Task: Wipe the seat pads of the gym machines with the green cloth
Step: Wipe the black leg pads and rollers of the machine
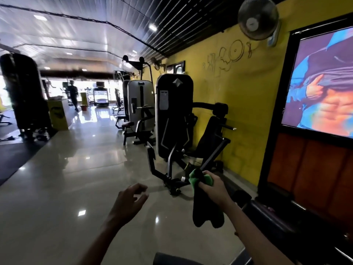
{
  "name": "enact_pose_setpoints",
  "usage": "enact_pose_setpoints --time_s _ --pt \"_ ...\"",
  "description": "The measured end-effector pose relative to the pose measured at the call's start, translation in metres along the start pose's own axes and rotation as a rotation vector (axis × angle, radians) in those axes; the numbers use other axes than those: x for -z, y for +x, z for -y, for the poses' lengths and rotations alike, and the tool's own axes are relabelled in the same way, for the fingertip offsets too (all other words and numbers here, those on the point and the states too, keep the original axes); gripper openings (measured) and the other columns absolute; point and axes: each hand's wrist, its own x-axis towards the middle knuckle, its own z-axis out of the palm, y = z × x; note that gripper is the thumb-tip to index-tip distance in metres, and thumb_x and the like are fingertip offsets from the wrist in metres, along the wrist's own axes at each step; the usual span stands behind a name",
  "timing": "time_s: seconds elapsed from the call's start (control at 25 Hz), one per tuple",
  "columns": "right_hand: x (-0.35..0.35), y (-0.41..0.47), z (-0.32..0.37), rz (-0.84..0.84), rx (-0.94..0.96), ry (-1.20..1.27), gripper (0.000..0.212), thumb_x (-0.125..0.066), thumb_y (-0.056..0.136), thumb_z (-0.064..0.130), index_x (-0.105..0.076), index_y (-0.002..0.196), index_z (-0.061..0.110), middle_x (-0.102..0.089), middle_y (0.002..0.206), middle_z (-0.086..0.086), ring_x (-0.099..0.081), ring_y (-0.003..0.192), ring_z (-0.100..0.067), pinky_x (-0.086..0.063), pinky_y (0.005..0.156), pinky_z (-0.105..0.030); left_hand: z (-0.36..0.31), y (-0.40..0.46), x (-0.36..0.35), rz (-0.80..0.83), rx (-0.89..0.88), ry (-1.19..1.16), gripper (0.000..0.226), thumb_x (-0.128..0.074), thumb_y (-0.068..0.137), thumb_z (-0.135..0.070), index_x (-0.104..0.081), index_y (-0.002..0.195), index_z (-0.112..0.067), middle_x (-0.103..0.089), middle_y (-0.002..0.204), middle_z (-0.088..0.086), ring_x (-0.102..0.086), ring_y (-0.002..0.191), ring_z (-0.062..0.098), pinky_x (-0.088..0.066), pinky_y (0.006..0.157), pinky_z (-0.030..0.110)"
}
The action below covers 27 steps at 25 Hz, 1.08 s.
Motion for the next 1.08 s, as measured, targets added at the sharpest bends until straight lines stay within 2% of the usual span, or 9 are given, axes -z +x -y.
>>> enact_pose_setpoints --time_s 0.08,0.2,0.28,0.32,0.4,0.56,0.8,0.96,1.08 --pt "-0.008 0.031 -0.013 -0.043 -0.028 -0.002 0.016 -0.067 0.082 0.011 -0.061 0.086 0.025 -0.065 0.088 -0.005 -0.063 0.083 -0.022 -0.051 0.074 -0.035 0.022 0.044 -0.027 0.041 -0.002 -0.044 0.015 -0.067 0.086 -0.011 -0.067 0.097 -0.021 -0.066 0.093 -0.009 -0.061 0.092 0.002 -0.047 0.071 0.010" --pt "-0.014 0.072 -0.029 -0.159 -0.069 0.014 0.014 -0.068 0.083 0.013 -0.063 0.090 0.023 -0.067 0.091 -0.006 -0.064 0.087 -0.023 -0.050 0.075 -0.035 0.038 0.108 -0.076 0.136 -0.070 -0.115 0.019 -0.069 0.083 -0.018 -0.070 0.100 -0.009 -0.068 0.093 -0.002 -0.064 0.090 0.010 -0.053 0.075 0.020" --pt "-0.016 0.097 -0.039 -0.216 -0.107 -0.008 0.013 -0.067 0.085 0.011 -0.062 0.090 0.022 -0.065 0.088 -0.004 -0.062 0.083 -0.021 -0.049 0.073 -0.033 0.044 0.143 -0.102 0.182 -0.132 -0.160 0.024 -0.069 0.080 -0.022 -0.070 0.098 -0.006 -0.068 0.088 -0.002 -0.064 0.085 0.010 -0.050 0.072 0.016" --pt "-0.018 0.111 -0.042 -0.250 -0.120 -0.017 0.013 -0.066 0.086 0.010 -0.061 0.091 0.020 -0.064 0.086 -0.002 -0.061 0.081 -0.018 -0.047 0.071 -0.029 0.050 0.163 -0.113 0.212 -0.158 -0.181 0.022 -0.071 0.081 -0.018 -0.070 0.098 -0.005 -0.067 0.087 -0.002 -0.064 0.084 0.010 -0.049 0.072 0.014" --pt "-0.020 0.139 -0.048 -0.326 -0.151 -0.011 0.013 -0.064 0.086 0.007 -0.061 0.095 0.017 -0.063 0.085 0.001 -0.059 0.081 -0.016 -0.045 0.071 -0.027 0.065 0.206 -0.130 0.268 -0.198 -0.214 0.020 -0.070 0.083 -0.012 -0.069 0.102 -0.004 -0.069 0.092 0.002 -0.065 0.089 0.013 -0.051 0.079 0.022" --pt "-0.019 0.181 -0.074 -0.472 -0.188 -0.018 0.014 -0.064 0.085 0.003 -0.063 0.093 0.014 -0.064 0.089 -0.006 -0.061 0.085 -0.023 -0.047 0.077 -0.035 0.086 0.278 -0.162 0.360 -0.260 -0.251 0.023 -0.066 0.087 -0.014 -0.067 0.108 -0.005 -0.068 0.098 0.003 -0.064 0.093 0.012 -0.052 0.084 0.027" --pt "-0.007 0.244 -0.127 -0.576 -0.285 -0.076 0.024 -0.064 0.083 0.000 -0.062 0.081 0.024 -0.065 0.082 -0.005 -0.062 0.079 -0.025 -0.051 0.078 -0.044 0.113 0.343 -0.240 0.531 -0.280 -0.306 0.023 -0.063 0.088 -0.013 -0.066 0.108 -0.003 -0.066 0.104 0.008 -0.062 0.100 0.017 -0.051 0.087 0.030" --pt "0.013 0.303 -0.166 -0.682 -0.293 -0.051 0.028 -0.065 0.081 0.004 -0.066 0.077 0.033 -0.068 0.085 -0.008 -0.064 0.086 -0.034 -0.050 0.082 -0.047 0.121 0.395 -0.282 0.567 -0.353 -0.307 0.025 -0.064 0.088 -0.013 -0.065 0.110 -0.001 -0.066 0.105 0.009 -0.061 0.100 0.017 -0.050 0.086 0.029" --pt "0.014 0.346 -0.192 -0.702 -0.311 -0.031 0.028 -0.064 0.082 0.002 -0.064 0.074 0.028 -0.064 0.079 -0.003 -0.061 0.079 -0.027 -0.049 0.079 -0.045 0.139 0.438 -0.312 0.641 -0.384 -0.281 0.028 -0.064 0.089 -0.016 -0.063 0.113 -0.003 -0.064 0.109 0.006 -0.058 0.103 0.013 -0.048 0.087 0.026"
